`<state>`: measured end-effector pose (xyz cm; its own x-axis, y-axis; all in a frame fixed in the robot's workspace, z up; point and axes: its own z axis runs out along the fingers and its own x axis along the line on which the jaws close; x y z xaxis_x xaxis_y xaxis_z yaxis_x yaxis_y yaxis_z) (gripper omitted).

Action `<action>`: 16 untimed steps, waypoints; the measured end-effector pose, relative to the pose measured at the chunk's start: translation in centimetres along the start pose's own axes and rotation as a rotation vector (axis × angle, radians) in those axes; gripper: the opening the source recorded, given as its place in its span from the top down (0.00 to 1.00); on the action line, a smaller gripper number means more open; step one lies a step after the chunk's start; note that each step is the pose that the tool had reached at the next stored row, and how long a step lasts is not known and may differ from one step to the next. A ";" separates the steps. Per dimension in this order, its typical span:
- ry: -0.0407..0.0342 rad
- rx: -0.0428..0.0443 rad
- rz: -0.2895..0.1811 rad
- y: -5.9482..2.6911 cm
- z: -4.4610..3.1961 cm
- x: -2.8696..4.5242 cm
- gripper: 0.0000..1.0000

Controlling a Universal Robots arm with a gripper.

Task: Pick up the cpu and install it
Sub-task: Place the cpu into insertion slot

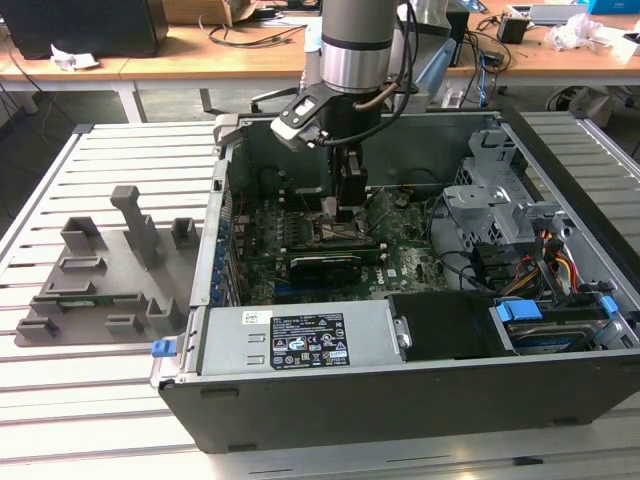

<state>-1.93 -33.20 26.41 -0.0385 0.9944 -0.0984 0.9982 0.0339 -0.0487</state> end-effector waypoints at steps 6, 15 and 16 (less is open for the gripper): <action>-0.0006 0.0000 0.000 -0.06 0.11 0.02 0.45; -0.0027 0.0001 0.000 -0.14 0.29 0.05 0.45; -0.0030 0.0001 0.000 -0.16 0.31 0.05 0.45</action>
<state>-2.11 -33.19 26.10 -0.0385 0.9941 -0.1014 0.9982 0.0337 -0.0488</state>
